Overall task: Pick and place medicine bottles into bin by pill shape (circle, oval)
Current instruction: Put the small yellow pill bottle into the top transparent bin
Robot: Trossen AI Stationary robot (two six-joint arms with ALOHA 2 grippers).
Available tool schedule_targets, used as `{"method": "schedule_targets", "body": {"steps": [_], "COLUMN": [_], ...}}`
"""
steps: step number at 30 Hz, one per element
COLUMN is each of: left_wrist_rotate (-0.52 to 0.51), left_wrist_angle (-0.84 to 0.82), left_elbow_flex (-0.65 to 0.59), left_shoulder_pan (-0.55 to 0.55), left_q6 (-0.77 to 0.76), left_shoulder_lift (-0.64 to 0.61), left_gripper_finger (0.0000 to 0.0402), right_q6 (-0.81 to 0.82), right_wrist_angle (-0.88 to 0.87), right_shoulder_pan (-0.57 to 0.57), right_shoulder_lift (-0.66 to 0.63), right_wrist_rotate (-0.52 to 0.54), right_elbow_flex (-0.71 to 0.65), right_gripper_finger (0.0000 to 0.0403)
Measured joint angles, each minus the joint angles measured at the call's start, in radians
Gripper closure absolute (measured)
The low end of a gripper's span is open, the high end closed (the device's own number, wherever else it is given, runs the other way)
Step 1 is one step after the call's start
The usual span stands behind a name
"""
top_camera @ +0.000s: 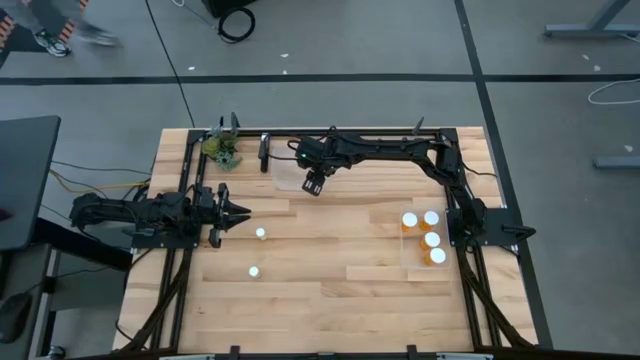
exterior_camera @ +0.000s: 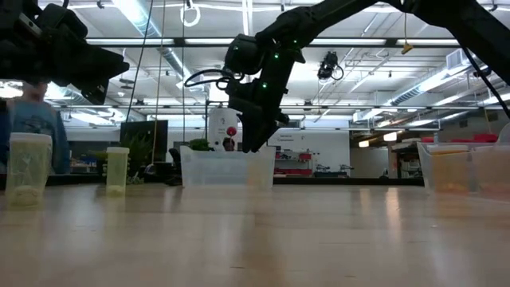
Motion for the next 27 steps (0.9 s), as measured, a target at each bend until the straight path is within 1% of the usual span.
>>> {"method": "schedule_targets", "body": {"steps": [5, 9, 17, 24, 27], "left_wrist_rotate": [0.000, 0.000, 0.000, 0.000, 0.000], "left_wrist_angle": [0.000, 0.000, 0.000, 0.000, 0.000], "left_elbow_flex": [0.000, 0.000, 0.000, 0.000, 0.000], "left_shoulder_pan": [0.000, 0.000, 0.000, 0.000, 0.000], "left_q6": [0.000, 0.000, 0.000, 0.001, 0.000], "left_shoulder_lift": [0.000, 0.000, 0.000, 0.000, 0.000], "left_gripper_finger": [0.0319, 0.0314, 0.0319, 0.0317, 0.0313], "right_q6": [-0.029, -0.056, -0.073, -0.079, -0.097], "right_wrist_angle": [0.027, 0.061, 0.104, 0.235, 0.281], "right_shoulder_pan": [0.034, 0.072, 0.134, 0.202, 0.242], "right_shoulder_lift": [0.000, 0.000, 0.000, 0.000, 0.000], "right_wrist_rotate": [0.004, 0.045, 0.044, -0.042, -0.047], "right_elbow_flex": [0.000, 0.000, 0.000, 0.000, 0.000], "right_gripper_finger": [0.0225, 0.0225, 0.0225, 0.0225, 0.0225]}}
